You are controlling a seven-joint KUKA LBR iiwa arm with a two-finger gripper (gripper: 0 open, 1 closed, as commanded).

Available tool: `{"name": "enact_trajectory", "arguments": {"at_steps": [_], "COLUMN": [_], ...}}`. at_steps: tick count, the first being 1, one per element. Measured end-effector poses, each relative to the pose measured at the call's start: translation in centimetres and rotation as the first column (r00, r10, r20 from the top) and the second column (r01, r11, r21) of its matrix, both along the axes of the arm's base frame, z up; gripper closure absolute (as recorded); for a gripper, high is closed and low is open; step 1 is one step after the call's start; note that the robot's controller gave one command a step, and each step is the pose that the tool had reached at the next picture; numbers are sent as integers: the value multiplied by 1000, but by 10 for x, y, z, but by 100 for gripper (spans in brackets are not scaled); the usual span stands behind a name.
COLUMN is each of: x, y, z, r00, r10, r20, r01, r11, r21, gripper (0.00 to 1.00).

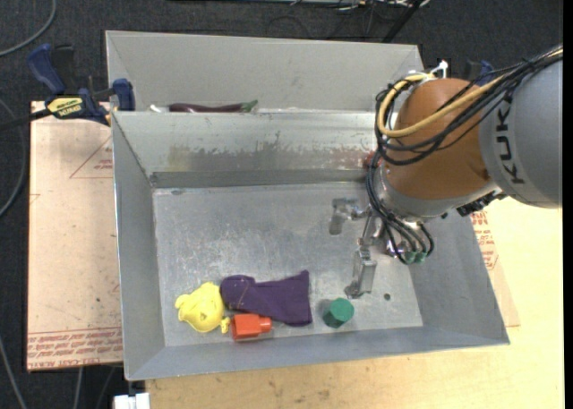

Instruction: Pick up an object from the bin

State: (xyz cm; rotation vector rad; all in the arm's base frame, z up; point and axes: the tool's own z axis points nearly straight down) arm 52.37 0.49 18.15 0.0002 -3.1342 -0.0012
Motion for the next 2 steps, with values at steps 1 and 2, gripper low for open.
{"name": "enact_trajectory", "arguments": {"at_steps": [1, 2], "x": [2, -8], "y": [0, 53], "z": [4, -54], "r00": [1000, 998], "r10": [0, 70], "r20": [8, 9], "r01": [0, -70], "r11": [1000, 998], "r21": [0, 1], "gripper": [0, 0]}}
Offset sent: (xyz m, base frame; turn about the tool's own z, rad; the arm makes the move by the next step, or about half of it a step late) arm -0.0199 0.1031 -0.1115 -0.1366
